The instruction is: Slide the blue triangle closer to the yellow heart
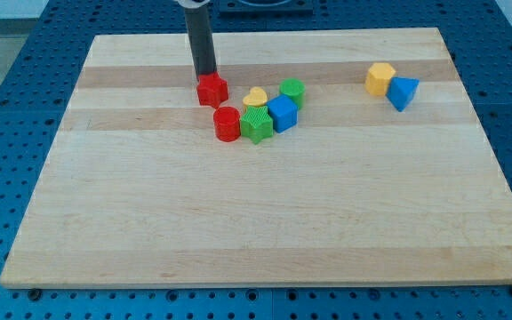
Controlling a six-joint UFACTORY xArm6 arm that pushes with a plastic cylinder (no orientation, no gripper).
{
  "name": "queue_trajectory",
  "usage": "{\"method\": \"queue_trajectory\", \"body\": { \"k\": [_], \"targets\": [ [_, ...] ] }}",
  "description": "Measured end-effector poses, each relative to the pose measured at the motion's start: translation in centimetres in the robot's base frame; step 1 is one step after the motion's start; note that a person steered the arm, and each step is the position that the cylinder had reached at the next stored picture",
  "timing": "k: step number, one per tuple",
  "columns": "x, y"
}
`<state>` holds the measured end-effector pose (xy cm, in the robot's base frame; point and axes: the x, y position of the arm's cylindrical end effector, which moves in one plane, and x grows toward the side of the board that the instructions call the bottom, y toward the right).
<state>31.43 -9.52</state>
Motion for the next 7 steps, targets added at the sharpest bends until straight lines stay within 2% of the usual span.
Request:
{"method": "queue_trajectory", "body": {
  "k": [1,2,3,4,5,6,7],
  "targets": [
    [2.3,0.5],
    [1.1,0.9],
    [-2.4,3.2],
    [-4.1,12.4],
    [-4.3,24.1],
    [-1.7,34.4],
    [5.0,39.1]
  ]
}}
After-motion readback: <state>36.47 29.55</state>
